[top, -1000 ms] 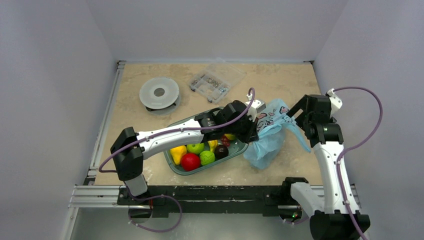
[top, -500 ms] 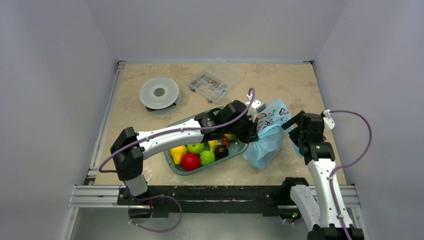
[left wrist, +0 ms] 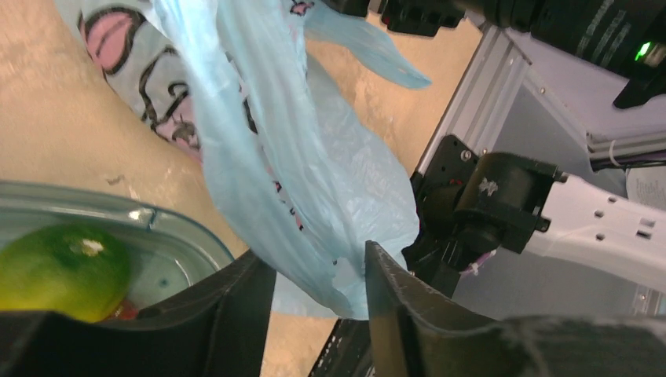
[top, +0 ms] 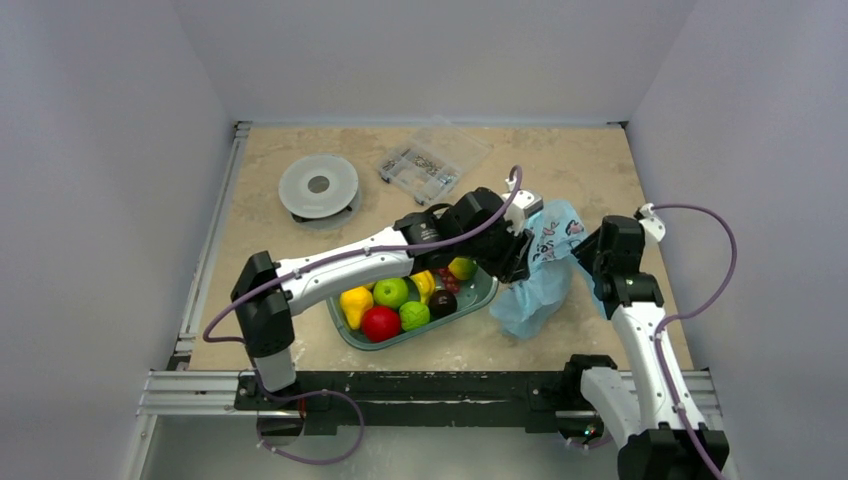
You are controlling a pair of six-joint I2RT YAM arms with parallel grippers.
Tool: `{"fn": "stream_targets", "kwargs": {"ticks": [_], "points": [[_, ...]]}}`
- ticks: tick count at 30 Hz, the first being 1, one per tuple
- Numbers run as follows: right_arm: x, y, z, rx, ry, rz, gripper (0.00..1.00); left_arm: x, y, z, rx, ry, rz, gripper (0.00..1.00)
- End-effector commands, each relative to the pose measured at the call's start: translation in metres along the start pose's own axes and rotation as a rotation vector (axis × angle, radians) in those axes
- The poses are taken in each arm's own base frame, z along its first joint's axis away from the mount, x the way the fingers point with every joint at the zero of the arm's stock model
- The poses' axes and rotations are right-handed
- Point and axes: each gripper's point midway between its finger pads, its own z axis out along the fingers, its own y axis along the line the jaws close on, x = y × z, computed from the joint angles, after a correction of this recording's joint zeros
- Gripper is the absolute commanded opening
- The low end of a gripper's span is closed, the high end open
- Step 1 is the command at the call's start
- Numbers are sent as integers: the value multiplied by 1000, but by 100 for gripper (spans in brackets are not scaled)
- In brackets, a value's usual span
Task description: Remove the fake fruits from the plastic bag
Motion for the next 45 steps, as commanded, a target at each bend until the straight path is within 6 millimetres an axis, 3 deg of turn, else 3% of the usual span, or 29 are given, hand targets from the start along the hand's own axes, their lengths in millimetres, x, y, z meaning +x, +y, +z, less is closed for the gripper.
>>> {"fn": "stream_targets", "kwargs": {"ticks": [1, 7, 10, 13, 14, 15, 16, 20, 24, 29, 31, 34, 41, 44, 45], "points": [[-24, 23, -8, -116, -86, -24, 26, -27, 14, 4, -31, -15, 71, 56], [-12, 41, -6, -149, 76, -137, 18, -39, 30, 21, -52, 4, 5, 61], [-19, 44, -22, -125, 140, -168, 24, -37, 33, 29, -39, 27, -21, 61], [-27, 45, -42, -136, 141, -156, 52, -32, 31, 34, -15, 40, -32, 62], [-24, 47, -48, -146, 162, -131, 82, -31, 30, 35, -2, 44, -35, 62], [-20, 44, -54, -134, 182, -97, 96, -31, 28, 35, 8, 44, -36, 61], [-17, 39, -59, -108, 199, -68, 98, -31, 28, 35, 14, 41, -37, 57], [7, 27, -77, -90, 259, 98, 99, -38, 25, 27, 39, 5, -58, 36], [21, 39, -89, -208, 255, 368, 99, -45, 22, 17, 64, -24, -76, 22], [22, 21, -59, -136, 145, 481, 99, -48, 17, 9, 87, -43, -91, 14], [23, 25, -43, -155, 126, 490, 99, -49, 15, 7, 94, -50, -93, 11], [10, 40, -27, -253, 39, 479, 99, -50, 13, 3, 100, -52, -94, 5], [-38, 38, -7, -188, -172, 361, 99, -45, 6, -7, 132, -37, -91, 0], [-62, 52, -2, -206, -235, 279, 94, -45, -1, -15, 159, -37, -88, 0], [-69, 63, 2, -239, -245, 241, 85, -46, -4, -18, 169, -39, -89, 0]]}}
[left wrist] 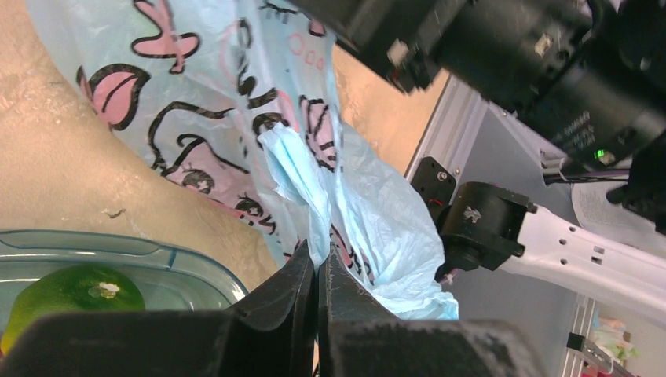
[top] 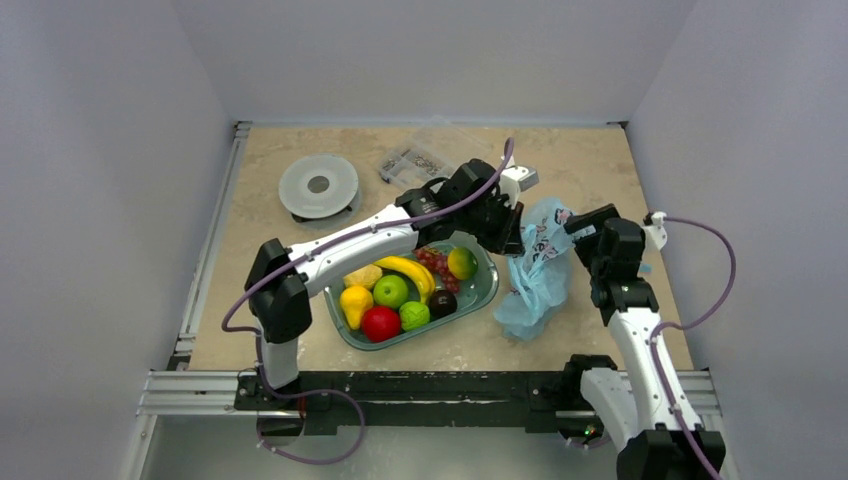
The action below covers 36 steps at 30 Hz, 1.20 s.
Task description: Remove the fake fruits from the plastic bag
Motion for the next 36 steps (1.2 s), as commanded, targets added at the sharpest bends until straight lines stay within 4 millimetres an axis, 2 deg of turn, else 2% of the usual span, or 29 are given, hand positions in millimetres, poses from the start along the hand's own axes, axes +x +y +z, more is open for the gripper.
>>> {"fn": "stream_targets", "kwargs": {"ticks": [1, 2, 3, 5, 7, 8, 10, 13, 15, 20, 22, 23, 24, 28, 32, 34, 36], "points": [[-58, 68, 12, -157, -187, -149, 67, -17, -33, -29, 97, -56, 18, 0], [-59, 76, 19, -158, -171, -187, 46, -19, -37, -31, 109, -60, 16, 0], [-62, 87, 25, -163, -162, -216, 39, -21, -42, -35, 122, -68, 16, 0], [-64, 107, 42, -161, -118, -281, 32, -24, -52, -40, 140, -79, 25, 0], [-69, 128, 55, -146, -60, -366, 6, -24, -63, -43, 159, -82, 29, 0], [-76, 137, 60, -130, -53, -415, 1, -25, -70, -43, 174, -83, 32, 0], [-73, 155, 80, -136, 3, -467, 0, -22, -80, -42, 191, -75, 35, 0], [-81, 182, 88, -160, 32, -532, 0, -16, -93, -38, 203, -63, 46, 0], [-74, 199, 94, -225, 82, -586, 0, -12, -102, -35, 209, -58, 55, 0], [-25, 229, 97, -260, 207, -811, 0, 1, -129, -28, 240, -39, 67, 0], [-5, 224, 95, -210, 257, -884, 0, 2, -143, -26, 307, -42, 19, 0], [1, 221, 92, -196, 279, -896, 0, 5, -140, -23, 305, -38, -14, 0], [8, 218, 88, -193, 303, -880, 6, 5, -135, -22, 292, -48, -36, 0], [21, 202, 53, -208, 397, -846, 44, 10, -115, -19, 231, -66, -63, 0], [12, 185, 12, -224, 376, -857, 66, 19, -109, -20, 212, -60, -67, 2], [4, 179, -11, -252, 354, -861, 74, 27, -108, -21, 218, -43, -76, 10], [-5, 170, -34, -269, 317, -848, 80, 34, -109, -24, 236, -26, -75, 25]]}}
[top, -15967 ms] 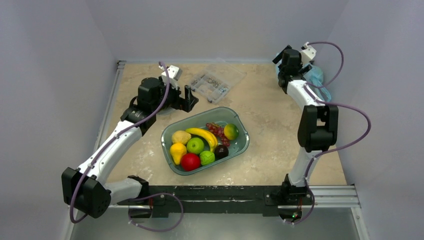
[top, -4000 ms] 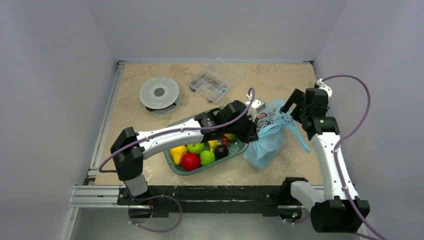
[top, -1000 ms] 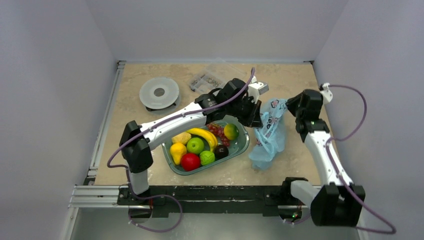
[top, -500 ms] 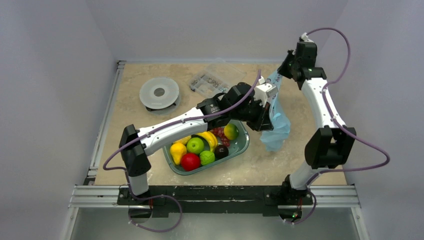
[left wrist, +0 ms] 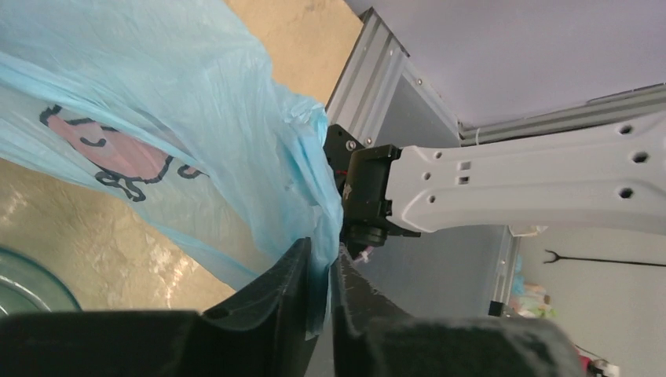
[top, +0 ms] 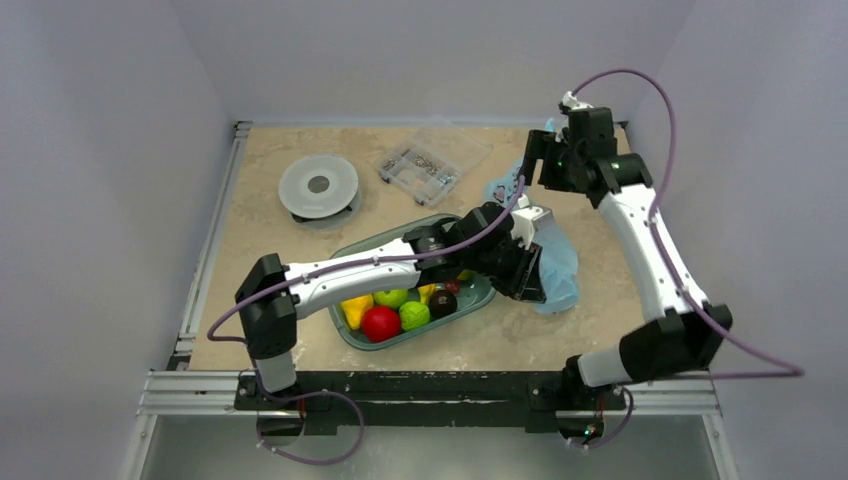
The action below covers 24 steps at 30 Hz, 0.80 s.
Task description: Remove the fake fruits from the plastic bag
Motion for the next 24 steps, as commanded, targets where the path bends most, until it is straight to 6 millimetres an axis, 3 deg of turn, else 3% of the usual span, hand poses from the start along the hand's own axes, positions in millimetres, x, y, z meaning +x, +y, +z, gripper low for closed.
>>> {"fn": "stream_targets", "kwargs": {"ticks": [1, 5, 9, 14, 18, 21, 24], "points": [[-2, -3, -78, -34, -158, 1, 81, -11, -32, -30, 97, -52, 21, 33], [19, -4, -116, -76, -219, 29, 87, -5, -32, -54, 83, -73, 77, 71], [44, -11, -125, -79, -218, 63, 87, -7, -29, -87, 13, -90, 146, 88], [74, -12, -108, -103, -159, 83, 76, -30, -8, -127, -85, -180, 110, 82], [91, -14, -98, -96, -110, 101, 68, -56, 28, -135, -149, -252, -4, 76], [101, -12, -93, -117, -87, 112, 61, -77, 41, -116, -155, -275, -19, 83], [113, -10, -86, -137, -64, 139, 58, -95, 54, -78, -146, -266, -22, 86]]}}
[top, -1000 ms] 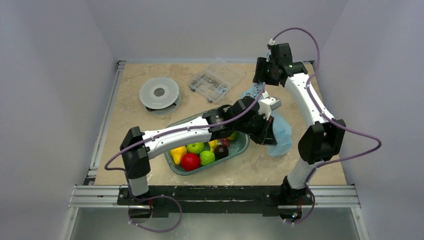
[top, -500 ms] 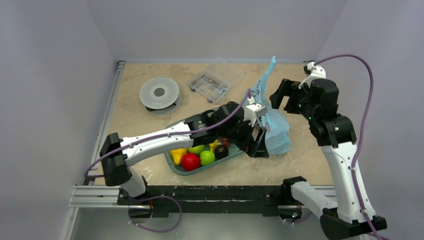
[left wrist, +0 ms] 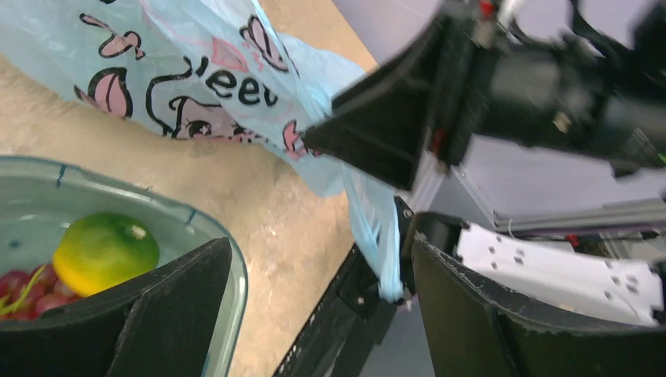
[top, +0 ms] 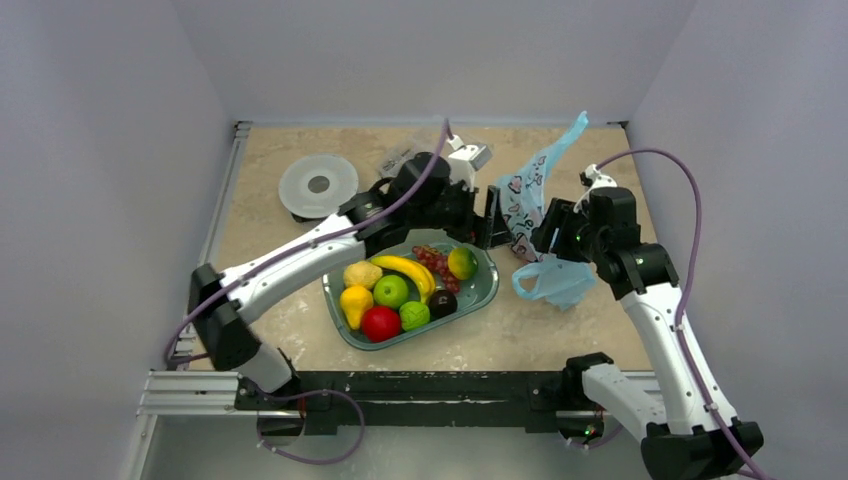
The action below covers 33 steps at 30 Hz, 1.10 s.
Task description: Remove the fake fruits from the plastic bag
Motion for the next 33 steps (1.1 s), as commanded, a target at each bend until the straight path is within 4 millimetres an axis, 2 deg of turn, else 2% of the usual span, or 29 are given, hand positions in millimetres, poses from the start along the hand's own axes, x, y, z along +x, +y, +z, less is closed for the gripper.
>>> {"fn": "stream_targets", "kwargs": {"ticks": [1, 4, 7, 10, 13, 16, 18, 20, 24, 25, 27, 29, 33], "points": [[7, 10, 2, -68, -14, 52, 54, -12, 9, 62, -1, 6, -31, 85], [21, 11, 8, -98, 3, 90, 36, -17, 11, 98, 15, 23, -74, 80], [33, 16, 9, -144, 10, 126, 20, -19, 14, 123, 29, 9, -117, 79], [36, 18, 5, -170, -21, 156, 8, -16, 21, 133, 16, 4, -138, 74], [35, 18, 2, -180, -43, 162, 4, -9, 28, 135, 1, 2, -155, 62], [31, 15, 0, -155, -52, 149, 3, -3, 36, 133, -17, -1, -151, 47], [30, 13, -1, -141, -46, 137, 3, 0, 43, 133, -34, -2, -158, 31], [32, 13, 0, -143, -33, 134, 3, 4, 48, 135, -35, 13, -168, 25], [30, 11, -1, -126, -38, 131, 4, 10, 54, 134, -46, 42, -174, 1], [26, 7, -3, -99, -53, 127, 5, 11, 54, 132, -46, 40, -169, 0], [15, 0, -6, -43, -77, 111, 23, 11, 52, 124, -39, 33, -154, 0], [2, -1, -7, -21, -96, 79, 34, 15, 52, 118, -33, 36, -146, 0], [-22, 6, 0, -22, -109, 35, 38, 19, 51, 109, -23, 36, -150, 0]]}}
